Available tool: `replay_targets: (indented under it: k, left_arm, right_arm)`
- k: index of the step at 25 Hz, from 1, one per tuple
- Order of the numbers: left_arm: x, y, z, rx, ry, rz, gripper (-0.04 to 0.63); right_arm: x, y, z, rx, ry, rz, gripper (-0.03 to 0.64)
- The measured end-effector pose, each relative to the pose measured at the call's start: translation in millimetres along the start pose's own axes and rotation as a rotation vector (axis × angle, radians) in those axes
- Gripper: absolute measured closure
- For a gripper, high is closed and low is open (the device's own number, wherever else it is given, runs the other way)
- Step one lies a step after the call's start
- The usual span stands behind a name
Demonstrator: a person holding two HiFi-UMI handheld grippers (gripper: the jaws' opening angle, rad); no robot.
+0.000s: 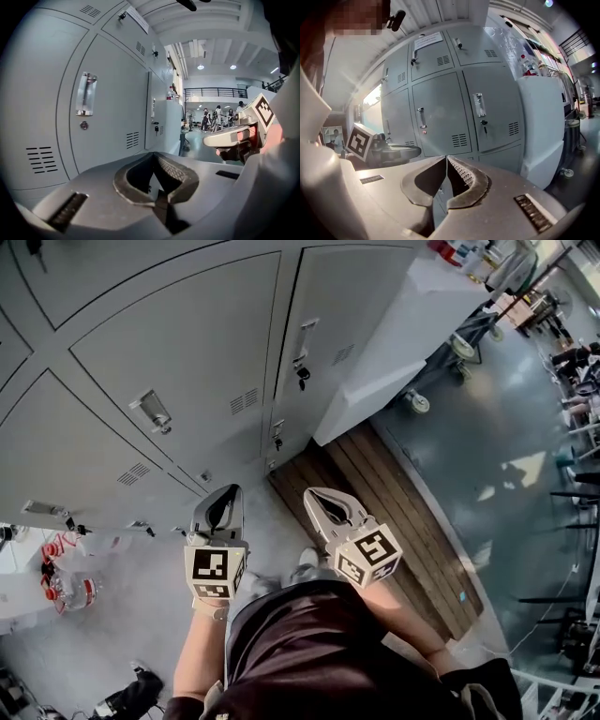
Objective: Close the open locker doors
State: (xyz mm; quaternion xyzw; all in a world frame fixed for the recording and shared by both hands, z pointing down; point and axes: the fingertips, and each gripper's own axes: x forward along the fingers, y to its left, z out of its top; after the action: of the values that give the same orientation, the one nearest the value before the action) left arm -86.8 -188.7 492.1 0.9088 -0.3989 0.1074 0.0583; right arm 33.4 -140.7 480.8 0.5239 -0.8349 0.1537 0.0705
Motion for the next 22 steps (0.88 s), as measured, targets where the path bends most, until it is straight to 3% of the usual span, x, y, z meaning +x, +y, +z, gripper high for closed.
replay_targets:
  k: [8, 22]
  left_arm:
    - [26, -49, 18, 0.014, -0.021, -0.104, 0.575]
    - [35, -64, 36, 0.02, -0.051, -0.139, 0.575]
  right_arm:
    - [-31, -38, 5, 0.035, -0.037, -0.054, 0.578]
    - [-42, -55, 19, -0.017, -0.079, -0.057, 0.578]
